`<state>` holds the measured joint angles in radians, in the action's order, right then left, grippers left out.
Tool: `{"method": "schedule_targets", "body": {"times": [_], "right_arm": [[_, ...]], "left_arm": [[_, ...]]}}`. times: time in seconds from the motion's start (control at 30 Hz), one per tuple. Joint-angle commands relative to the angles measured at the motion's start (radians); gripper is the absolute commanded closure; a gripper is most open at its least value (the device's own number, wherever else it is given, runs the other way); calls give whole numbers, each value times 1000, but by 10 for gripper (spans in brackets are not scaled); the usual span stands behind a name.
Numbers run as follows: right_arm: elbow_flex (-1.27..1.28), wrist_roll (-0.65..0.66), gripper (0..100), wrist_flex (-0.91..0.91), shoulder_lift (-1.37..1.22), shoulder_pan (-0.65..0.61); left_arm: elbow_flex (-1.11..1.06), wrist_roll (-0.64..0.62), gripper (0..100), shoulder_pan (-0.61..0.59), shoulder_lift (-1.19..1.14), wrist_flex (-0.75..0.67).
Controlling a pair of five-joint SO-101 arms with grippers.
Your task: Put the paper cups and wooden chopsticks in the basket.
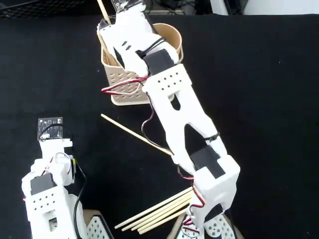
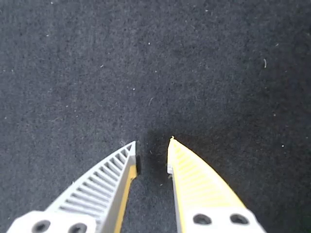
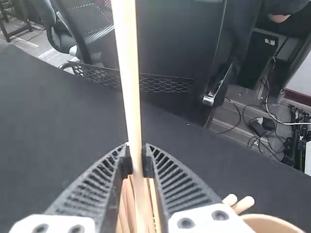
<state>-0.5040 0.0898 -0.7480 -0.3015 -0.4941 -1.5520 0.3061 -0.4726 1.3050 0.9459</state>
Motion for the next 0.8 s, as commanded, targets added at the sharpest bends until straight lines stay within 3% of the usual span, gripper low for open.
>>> {"method": "schedule_targets", "body": {"times": [0.0, 0.2, 0.53, 0.67, 0.77], "right_arm": [[42, 8, 986, 29, 28, 12], [185, 8, 986, 75, 110, 15], [516, 8, 983, 308, 297, 17], [524, 6, 832, 249, 320, 15], [515, 6, 826, 198, 334, 12]], "left_arm": [[2, -3, 880, 12, 11, -15], [2, -3, 880, 12, 11, -15], [2, -3, 880, 12, 11, -15], [2, -3, 880, 12, 11, -15], [2, -3, 880, 12, 11, -15]]}}
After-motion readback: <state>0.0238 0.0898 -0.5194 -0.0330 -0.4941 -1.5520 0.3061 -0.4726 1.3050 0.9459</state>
